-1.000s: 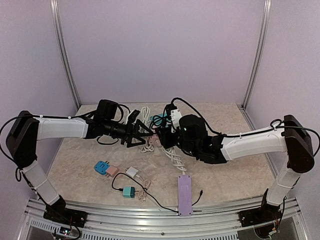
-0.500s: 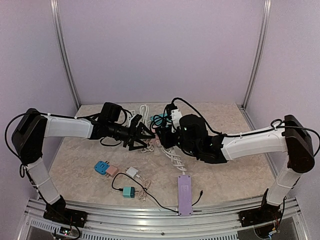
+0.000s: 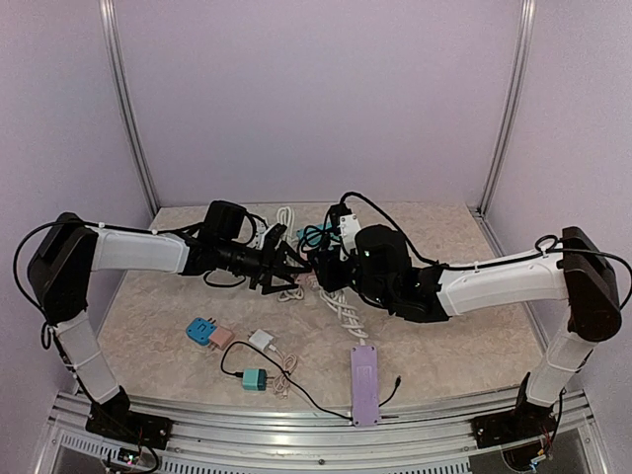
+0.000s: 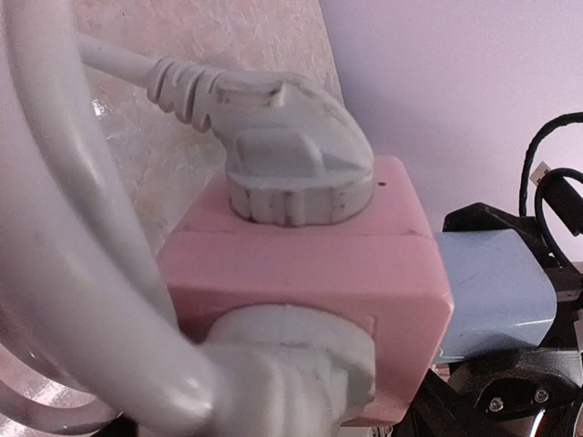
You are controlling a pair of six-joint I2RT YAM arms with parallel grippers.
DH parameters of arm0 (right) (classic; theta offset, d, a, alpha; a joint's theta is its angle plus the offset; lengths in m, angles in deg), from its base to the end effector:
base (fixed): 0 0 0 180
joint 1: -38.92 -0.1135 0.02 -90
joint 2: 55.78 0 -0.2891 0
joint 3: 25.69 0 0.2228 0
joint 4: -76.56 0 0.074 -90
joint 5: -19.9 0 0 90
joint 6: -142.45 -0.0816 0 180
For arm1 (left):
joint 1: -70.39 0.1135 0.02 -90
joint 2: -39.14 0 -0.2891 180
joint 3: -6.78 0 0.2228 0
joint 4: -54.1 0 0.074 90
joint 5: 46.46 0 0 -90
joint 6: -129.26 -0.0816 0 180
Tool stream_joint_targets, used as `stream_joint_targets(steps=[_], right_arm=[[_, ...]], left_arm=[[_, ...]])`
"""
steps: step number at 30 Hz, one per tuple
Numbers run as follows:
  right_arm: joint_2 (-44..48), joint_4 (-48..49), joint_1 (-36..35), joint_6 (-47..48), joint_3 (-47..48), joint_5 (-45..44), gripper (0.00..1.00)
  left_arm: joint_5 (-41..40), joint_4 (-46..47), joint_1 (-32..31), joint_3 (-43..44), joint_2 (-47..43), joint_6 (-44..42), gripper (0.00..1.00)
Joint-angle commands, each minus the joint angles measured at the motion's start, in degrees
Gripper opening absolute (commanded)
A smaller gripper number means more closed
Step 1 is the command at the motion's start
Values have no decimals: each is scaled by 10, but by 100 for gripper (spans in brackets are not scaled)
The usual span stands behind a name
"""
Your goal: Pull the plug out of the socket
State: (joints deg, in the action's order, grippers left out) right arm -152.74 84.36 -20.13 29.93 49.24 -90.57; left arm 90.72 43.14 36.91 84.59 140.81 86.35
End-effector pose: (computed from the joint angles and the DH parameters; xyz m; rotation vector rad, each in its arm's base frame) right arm 0.2340 0.3347 0.2799 -0.3310 1.8274 0.6833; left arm 0.2910 -0.2642 0.2326 0.2604 2.4569 -1.6163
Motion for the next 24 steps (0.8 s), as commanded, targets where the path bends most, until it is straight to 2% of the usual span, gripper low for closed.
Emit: stream_joint_targets(steps=[1,9,15,24], right_arm=[[44,95,-3,-14,18,13,0],[43,99,-3,-16,16,24,0],[44,102,-3,-18,12,26,0],[36,101,-4,-24,13,28,0]], left_arm=[[-14,22,-3,16,10,5,74],[-15,32,-3,24,15,10,73],[-11,41,-3,21,18,15,59],[-12,43,-1,14,15,10,44]])
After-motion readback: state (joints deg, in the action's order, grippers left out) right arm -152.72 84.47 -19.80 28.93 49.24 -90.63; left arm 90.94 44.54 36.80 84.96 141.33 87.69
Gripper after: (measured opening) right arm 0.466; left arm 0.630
